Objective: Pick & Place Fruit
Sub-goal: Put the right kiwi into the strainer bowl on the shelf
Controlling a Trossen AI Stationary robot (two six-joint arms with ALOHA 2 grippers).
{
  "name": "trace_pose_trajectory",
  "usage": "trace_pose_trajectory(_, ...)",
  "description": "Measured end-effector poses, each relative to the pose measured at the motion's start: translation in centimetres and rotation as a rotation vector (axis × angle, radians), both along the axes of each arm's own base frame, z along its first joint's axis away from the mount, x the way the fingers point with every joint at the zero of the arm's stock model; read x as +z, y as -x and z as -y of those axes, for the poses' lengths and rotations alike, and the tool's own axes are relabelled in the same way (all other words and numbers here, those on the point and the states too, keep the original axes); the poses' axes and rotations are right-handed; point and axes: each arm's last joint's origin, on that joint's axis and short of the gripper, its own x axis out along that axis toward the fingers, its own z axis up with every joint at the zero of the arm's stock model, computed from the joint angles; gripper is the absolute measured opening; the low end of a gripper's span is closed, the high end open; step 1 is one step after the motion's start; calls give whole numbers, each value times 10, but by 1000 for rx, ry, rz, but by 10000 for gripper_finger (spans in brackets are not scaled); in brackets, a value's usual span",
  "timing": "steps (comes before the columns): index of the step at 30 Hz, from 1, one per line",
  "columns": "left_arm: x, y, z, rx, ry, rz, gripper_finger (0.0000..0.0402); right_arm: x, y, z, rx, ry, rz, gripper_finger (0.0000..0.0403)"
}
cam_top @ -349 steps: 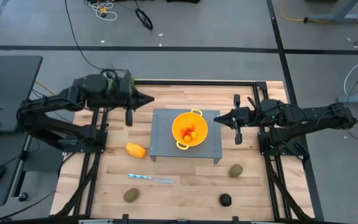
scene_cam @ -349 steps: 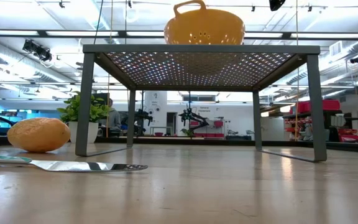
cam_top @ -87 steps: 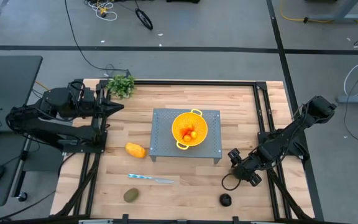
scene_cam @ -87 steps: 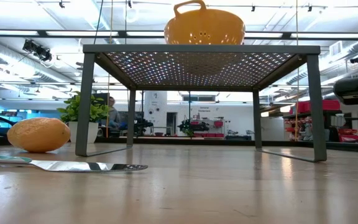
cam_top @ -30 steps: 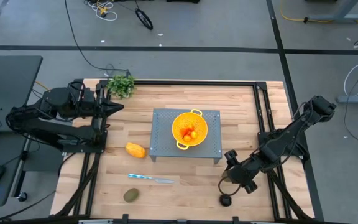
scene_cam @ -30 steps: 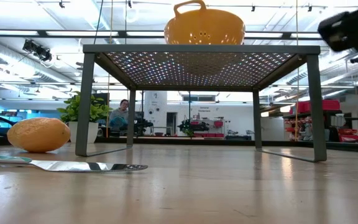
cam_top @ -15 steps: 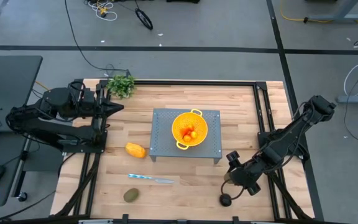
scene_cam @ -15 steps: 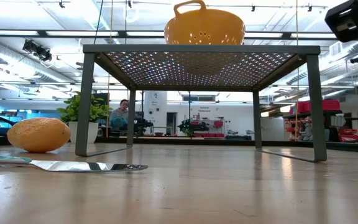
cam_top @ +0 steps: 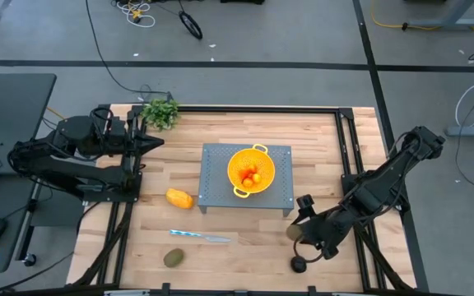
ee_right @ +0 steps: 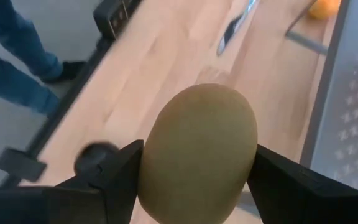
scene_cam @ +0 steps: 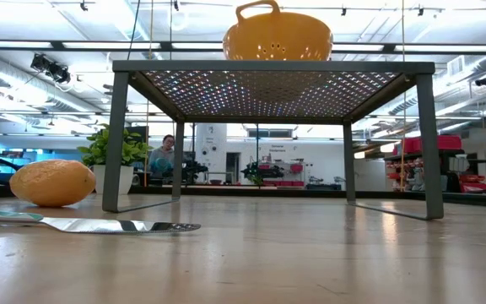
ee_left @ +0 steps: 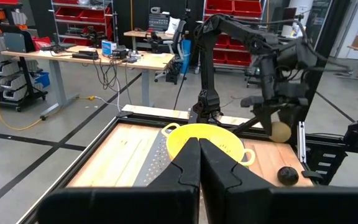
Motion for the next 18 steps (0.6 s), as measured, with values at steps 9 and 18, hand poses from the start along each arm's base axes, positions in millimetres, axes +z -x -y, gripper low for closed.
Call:
trace_pose_trajectory(9, 0, 0, 0, 0, 4, 1, 1, 9, -1, -1, -10, -28, 19, 263)
trace_pose_trajectory(18, 0, 0, 0, 0, 9, 2, 1, 35, -10, 4, -98, -38, 131, 263)
